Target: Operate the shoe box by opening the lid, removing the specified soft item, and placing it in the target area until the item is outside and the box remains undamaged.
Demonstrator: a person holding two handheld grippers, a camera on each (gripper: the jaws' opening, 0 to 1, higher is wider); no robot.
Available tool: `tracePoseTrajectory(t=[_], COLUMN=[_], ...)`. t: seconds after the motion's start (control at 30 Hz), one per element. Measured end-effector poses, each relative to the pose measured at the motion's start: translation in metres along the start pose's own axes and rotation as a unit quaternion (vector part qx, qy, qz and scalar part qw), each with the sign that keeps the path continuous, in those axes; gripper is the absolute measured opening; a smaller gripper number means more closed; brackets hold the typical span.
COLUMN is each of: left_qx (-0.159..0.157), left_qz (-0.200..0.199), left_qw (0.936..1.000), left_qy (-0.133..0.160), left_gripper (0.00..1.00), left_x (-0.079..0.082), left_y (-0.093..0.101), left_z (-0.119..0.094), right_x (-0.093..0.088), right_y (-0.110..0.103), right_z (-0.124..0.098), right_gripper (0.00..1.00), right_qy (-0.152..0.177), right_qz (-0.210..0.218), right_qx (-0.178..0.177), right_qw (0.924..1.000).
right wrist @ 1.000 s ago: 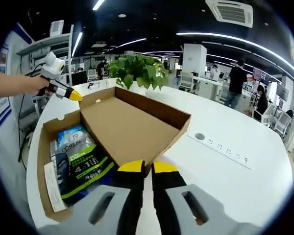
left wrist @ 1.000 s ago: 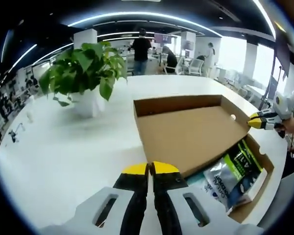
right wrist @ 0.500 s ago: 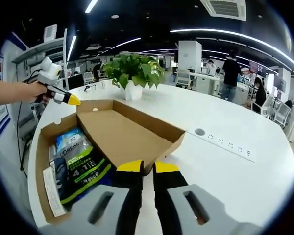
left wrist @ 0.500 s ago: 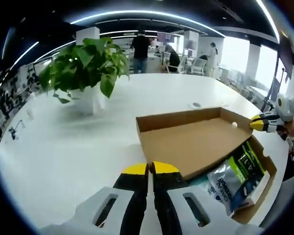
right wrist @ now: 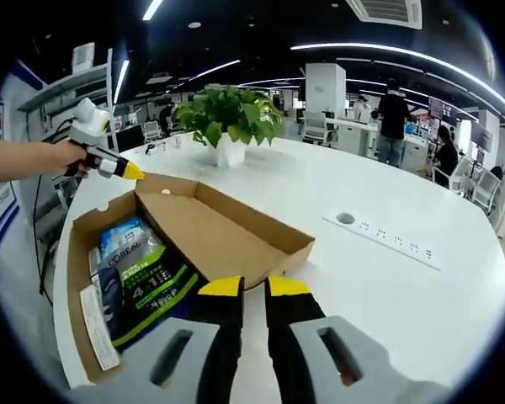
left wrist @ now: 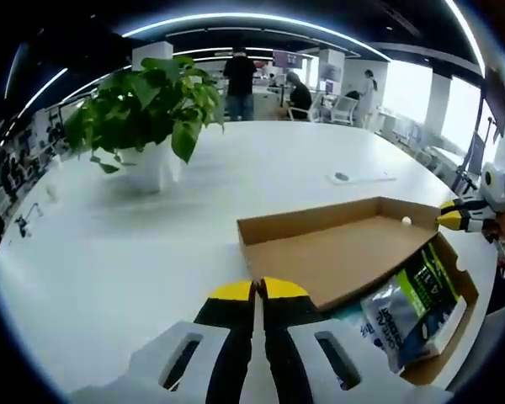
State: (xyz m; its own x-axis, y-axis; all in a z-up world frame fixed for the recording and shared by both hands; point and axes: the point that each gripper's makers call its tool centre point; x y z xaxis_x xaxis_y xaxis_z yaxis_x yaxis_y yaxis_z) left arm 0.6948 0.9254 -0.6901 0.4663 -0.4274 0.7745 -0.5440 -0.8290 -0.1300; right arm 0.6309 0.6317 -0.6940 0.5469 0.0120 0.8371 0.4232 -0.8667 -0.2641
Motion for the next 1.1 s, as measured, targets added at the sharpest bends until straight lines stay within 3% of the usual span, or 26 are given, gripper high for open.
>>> tracePoseTrajectory(t=[0.17,0.47,0.63,0.83,1.1], left_qx=[0.0,0.001,0.001,0.003,-0.03], left_qz=[0.007,0.021,0.036,0.048,0.063], left_qw=[1.0,0.9998,0.9993,0.9985,0.9971], left_qy=[0.0,0.0,0.005,0.028,0.031], left_gripper=[0.0,0.05,0.12,0.11,0.14], left_x=[0.001,0.001,0.005,0.021,0.024], left_y=[0.001,0.007,0.012,0.017,0.048], left_z=[0.0,-0.008,-0.016,-0.032,-0.041], right_x=[0.0,-0.001,-0.006,-0.014,-0.02], right_y=[-0.007,-0.024,-0.034,-0.04,-0.046], right_z=[-0.007,-0.018,-0.017,-0.013,-0.004], right_gripper=[0.12,0.13,0.14,0.16,0.18], right_qy=[0.004,0.012,-0.001,-0.023,-0.048], right_qz=[0.003,0.005,0.002,0.006,-0.013], right_qx=[0.004,0.017,0.029,0.034,0.042], right_qw=[1.0,0.9998,0.9996,0.9991,0.9979])
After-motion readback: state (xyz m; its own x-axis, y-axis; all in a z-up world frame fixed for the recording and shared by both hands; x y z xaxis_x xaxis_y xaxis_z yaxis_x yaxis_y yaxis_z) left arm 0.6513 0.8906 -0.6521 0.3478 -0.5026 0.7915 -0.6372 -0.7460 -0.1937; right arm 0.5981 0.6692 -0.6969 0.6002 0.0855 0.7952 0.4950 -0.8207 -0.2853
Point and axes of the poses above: the point that each gripper's makers call its tool centre point, and the gripper's own axes: z roughly forward along the fingers, y roughly to its right, x roughly out of its top, and after that the axes turned 14 degrees about z, right-handed
